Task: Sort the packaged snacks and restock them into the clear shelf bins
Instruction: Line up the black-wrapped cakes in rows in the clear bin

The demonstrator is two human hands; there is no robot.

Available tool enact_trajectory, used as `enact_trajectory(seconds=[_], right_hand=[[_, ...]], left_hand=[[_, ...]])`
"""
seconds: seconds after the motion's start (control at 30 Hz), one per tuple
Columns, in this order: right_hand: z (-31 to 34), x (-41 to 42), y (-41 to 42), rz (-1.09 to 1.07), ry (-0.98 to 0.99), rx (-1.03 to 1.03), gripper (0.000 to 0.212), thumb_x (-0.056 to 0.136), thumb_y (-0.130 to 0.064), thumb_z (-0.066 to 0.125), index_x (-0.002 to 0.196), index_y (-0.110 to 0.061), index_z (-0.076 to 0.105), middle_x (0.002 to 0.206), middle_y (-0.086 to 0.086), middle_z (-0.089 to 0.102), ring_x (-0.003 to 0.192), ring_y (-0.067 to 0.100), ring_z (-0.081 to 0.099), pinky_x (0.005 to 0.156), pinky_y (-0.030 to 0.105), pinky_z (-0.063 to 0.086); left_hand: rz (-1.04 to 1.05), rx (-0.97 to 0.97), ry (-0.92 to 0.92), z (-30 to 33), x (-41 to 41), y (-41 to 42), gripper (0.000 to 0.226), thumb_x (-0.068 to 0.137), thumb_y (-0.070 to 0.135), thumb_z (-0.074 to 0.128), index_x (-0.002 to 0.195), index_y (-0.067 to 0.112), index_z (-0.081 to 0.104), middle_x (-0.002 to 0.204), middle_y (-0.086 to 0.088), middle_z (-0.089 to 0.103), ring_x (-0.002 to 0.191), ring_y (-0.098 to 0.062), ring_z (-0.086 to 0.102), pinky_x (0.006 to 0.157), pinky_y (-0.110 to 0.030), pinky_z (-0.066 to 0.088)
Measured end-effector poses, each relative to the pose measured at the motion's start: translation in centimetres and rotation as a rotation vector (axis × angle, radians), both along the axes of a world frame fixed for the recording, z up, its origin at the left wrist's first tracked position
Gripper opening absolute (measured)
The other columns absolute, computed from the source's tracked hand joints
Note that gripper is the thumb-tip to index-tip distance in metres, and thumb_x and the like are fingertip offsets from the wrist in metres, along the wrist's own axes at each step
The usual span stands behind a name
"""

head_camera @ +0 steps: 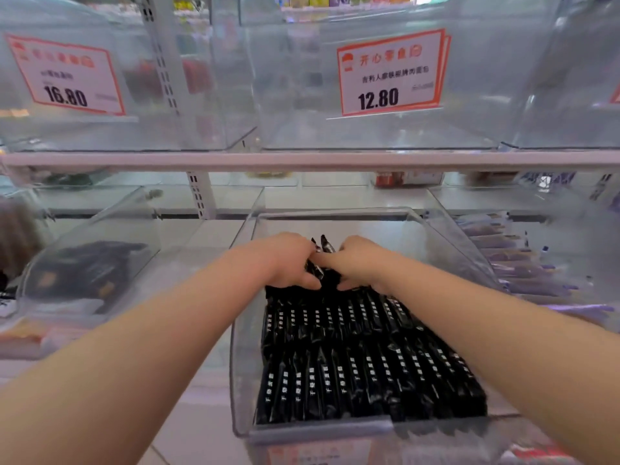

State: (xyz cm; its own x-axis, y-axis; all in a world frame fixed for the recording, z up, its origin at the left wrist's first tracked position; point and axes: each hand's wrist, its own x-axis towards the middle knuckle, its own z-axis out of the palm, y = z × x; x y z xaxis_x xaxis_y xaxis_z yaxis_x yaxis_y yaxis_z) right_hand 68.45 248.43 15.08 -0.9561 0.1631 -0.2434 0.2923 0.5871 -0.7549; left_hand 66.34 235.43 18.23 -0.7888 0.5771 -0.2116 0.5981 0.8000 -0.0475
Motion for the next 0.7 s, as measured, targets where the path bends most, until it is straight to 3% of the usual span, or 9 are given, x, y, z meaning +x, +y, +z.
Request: enact_trajectory(seconds=[0.03, 0.13, 0.2, 0.27, 0.37, 0.5, 0.7], right_hand=[[0.0, 0.4, 0.4, 0.014, -0.007, -0.059, 0.046, 0.083, -0.045, 0.063, 0.103, -0.005, 0.051, 0.097, 0.003, 0.055, 0.077, 0.016, 0.062, 0.085, 0.035, 0.053], [0.0, 1.5, 2.0, 0.178, -0.035, 0.009, 0.047, 0.077, -0.038, 0.071, 0.111, -0.01, 0.056, 0.102, 0.002, 0.06, 0.09, 0.017, 0.059, 0.084, 0.035, 0.05], [-0.2, 2.0, 2.4, 0.243, -0.075, 0.029, 0.062, 0.072, -0.029, 0.077, 0.124, -0.013, 0.049, 0.118, 0.005, 0.059, 0.107, 0.022, 0.056, 0.097, 0.041, 0.045], [-1.0, 2.1, 2.2, 0.219, -0.037, 0.097, 0.073, 0.072, -0.025, 0.079, 0.132, -0.014, 0.04, 0.127, 0.006, 0.054, 0.113, 0.024, 0.053, 0.1, 0.038, 0.042], [-1.7, 1.9, 1.5, 0.122, 0.112, 0.24, 0.071, 0.074, -0.033, 0.076, 0.133, -0.013, 0.041, 0.126, 0.006, 0.054, 0.109, 0.023, 0.054, 0.084, 0.027, 0.041], [-1.6, 1.0, 0.9, -0.021, 0.248, 0.192, 0.055, 0.08, -0.037, 0.07, 0.123, -0.012, 0.047, 0.114, 0.007, 0.057, 0.092, 0.019, 0.053, 0.071, 0.027, 0.038], [-3.0, 1.4, 0.6, 0.05, 0.181, 0.31, 0.039, 0.087, -0.029, 0.06, 0.12, -0.011, 0.047, 0.111, 0.007, 0.058, 0.089, 0.022, 0.055, 0.067, 0.027, 0.041]], left_hand=[[-0.005, -0.034, 0.006, 0.0, 0.0, 0.1, 0.057, 0.084, 0.048, 0.059, 0.125, 0.009, 0.051, 0.119, -0.009, 0.057, 0.108, -0.026, 0.054, 0.089, -0.034, 0.042], [0.005, -0.087, 0.009, 0.1, -0.1, 0.4, 0.065, 0.08, 0.056, 0.059, 0.123, 0.007, 0.054, 0.117, -0.01, 0.06, 0.106, -0.027, 0.056, 0.088, -0.034, 0.045], [0.019, -0.084, 0.009, 0.0, -0.1, 0.5, 0.067, 0.08, 0.059, 0.056, 0.122, 0.007, 0.055, 0.116, -0.009, 0.06, 0.105, -0.027, 0.057, 0.086, -0.033, 0.045], [0.03, -0.082, 0.02, -0.1, -0.1, 0.6, 0.064, 0.085, 0.059, 0.049, 0.123, 0.007, 0.054, 0.117, -0.009, 0.06, 0.105, -0.027, 0.056, 0.083, -0.033, 0.043], [0.036, -0.072, 0.082, -0.2, -0.2, 0.6, 0.051, 0.093, 0.05, 0.043, 0.121, 0.009, 0.053, 0.12, -0.011, 0.058, 0.108, -0.028, 0.054, 0.084, -0.034, 0.043], [0.066, -0.029, 0.185, 0.3, -0.6, 0.3, 0.035, 0.095, 0.034, 0.046, 0.124, 0.014, 0.049, 0.124, -0.01, 0.056, 0.113, -0.028, 0.053, 0.087, -0.036, 0.044], [-0.003, -0.01, 0.032, 0.2, -0.6, 0.0, 0.047, 0.089, 0.033, 0.058, 0.133, 0.02, 0.047, 0.131, -0.003, 0.053, 0.118, -0.024, 0.05, 0.098, -0.037, 0.043]])
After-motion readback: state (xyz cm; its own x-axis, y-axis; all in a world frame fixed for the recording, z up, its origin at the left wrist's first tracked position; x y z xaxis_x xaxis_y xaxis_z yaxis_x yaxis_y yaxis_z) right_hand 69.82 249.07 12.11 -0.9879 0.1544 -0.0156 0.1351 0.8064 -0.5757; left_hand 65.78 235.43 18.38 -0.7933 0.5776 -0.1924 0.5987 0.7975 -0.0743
